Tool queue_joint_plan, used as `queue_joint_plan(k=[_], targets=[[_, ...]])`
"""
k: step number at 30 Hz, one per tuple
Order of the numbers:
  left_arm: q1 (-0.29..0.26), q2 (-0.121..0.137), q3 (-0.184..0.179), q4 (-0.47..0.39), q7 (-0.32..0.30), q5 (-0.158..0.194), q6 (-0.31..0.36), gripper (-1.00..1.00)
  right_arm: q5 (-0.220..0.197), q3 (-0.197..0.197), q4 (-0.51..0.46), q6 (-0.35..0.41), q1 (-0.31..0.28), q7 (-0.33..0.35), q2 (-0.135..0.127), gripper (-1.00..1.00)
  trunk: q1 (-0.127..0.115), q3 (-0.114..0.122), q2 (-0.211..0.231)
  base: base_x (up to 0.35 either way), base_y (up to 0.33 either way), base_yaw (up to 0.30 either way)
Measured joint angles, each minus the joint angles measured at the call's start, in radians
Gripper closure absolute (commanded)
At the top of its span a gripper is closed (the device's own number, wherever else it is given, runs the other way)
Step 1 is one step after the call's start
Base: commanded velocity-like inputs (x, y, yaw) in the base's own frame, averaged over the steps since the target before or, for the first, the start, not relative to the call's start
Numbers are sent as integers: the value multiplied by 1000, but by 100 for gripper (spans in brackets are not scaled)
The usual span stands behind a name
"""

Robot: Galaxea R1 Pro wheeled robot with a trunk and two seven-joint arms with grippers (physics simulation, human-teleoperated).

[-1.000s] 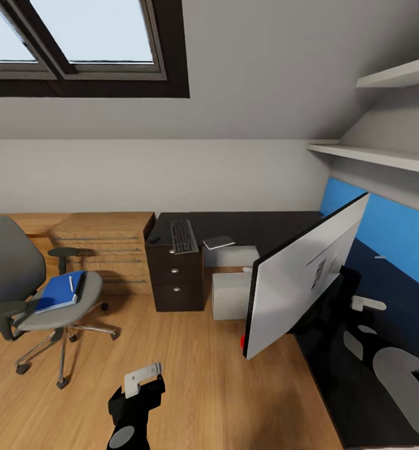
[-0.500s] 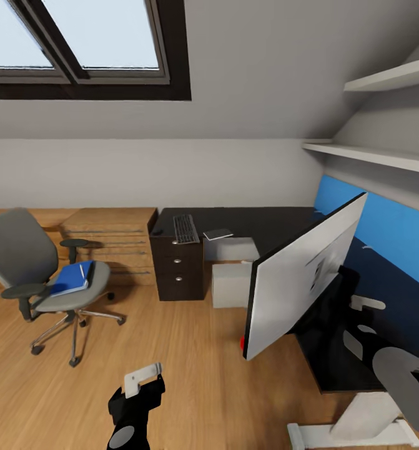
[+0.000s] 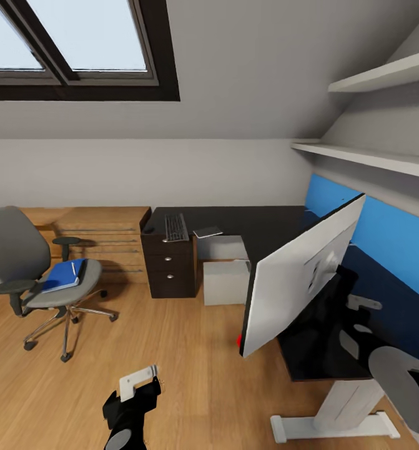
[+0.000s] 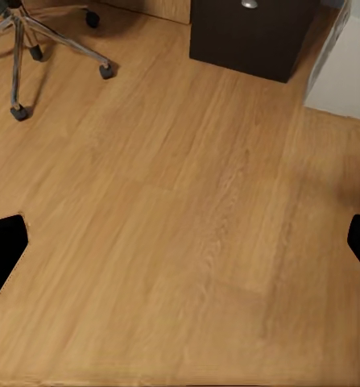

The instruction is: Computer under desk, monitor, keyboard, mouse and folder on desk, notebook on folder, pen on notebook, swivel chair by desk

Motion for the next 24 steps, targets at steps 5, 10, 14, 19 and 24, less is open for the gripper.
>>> queue_joint_plan(k=[5, 10, 14, 19, 24], targets=[[3, 7, 17, -1, 22, 1, 1, -100, 5, 25, -9, 1, 0, 0, 25, 100, 0, 0, 0, 0, 0, 0], [4, 35, 19, -1, 45, 4, 2, -100, 4, 40, -15, 3, 0, 0, 42, 100, 0, 0, 0, 0, -11, 0], [4, 40, 19, 0, 48, 5, 1, -100, 43, 17, -15, 0, 0, 11, 43, 100, 0, 0, 0, 0, -176, 0], [4, 41, 19, 0, 48, 5, 1, -100, 118, -48, -20, 6, 0, 16, 44, 100, 0, 0, 0, 0, -277, 0], [4, 41, 19, 0, 48, 5, 1, -100, 197, -146, -10, -8, -1, 32, 43, 100, 0, 0, 0, 0, -287, 0]])
